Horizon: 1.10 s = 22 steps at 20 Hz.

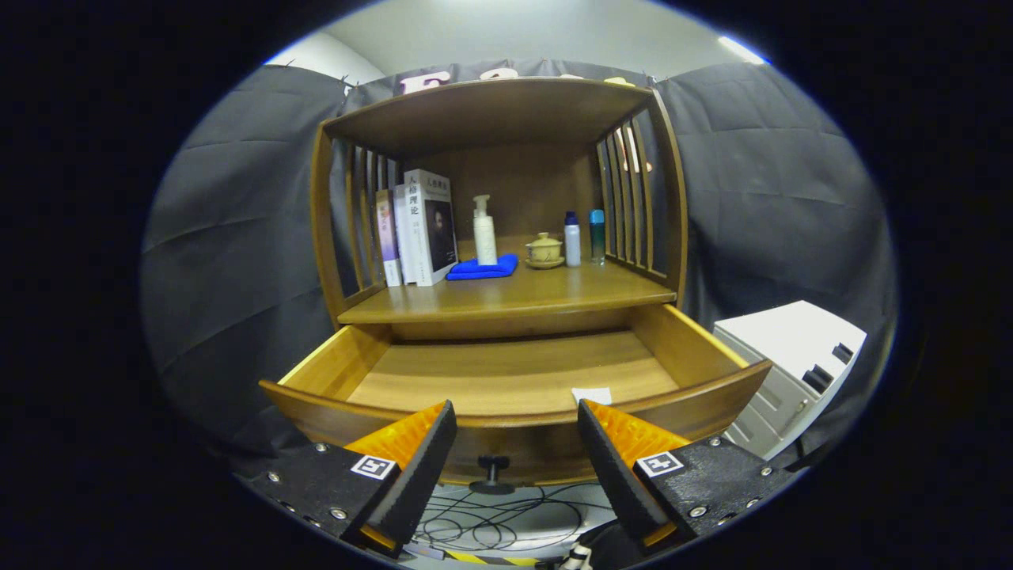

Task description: Pull open the drawer, take out the items inside it, and place them on the countertop above the cabinet.

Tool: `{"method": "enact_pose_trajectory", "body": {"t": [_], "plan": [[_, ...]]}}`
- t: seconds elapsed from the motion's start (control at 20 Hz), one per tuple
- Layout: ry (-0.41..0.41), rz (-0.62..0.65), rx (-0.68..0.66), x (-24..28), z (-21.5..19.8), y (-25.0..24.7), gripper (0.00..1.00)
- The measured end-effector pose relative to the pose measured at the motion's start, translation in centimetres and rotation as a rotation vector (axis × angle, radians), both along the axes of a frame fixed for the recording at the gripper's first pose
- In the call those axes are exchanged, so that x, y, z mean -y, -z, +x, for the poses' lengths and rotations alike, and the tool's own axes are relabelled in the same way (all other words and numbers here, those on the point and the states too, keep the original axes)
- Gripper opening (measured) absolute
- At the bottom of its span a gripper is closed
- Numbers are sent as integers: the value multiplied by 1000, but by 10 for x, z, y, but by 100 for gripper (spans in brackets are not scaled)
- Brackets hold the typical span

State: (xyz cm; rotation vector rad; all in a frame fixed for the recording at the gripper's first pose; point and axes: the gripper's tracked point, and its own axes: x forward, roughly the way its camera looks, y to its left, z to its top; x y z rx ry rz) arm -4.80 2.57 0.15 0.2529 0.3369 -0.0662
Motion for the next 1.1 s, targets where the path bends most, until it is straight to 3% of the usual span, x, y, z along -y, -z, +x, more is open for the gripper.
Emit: {"method": "enact_pose_trajectory", "body": {"t": [0.5, 0.85, 1.1], "plan": [[146, -48, -299, 59, 53, 26, 95], [154, -27, -502, 73, 89, 69, 96], [174, 57, -637, 78, 87, 98, 96]]}}
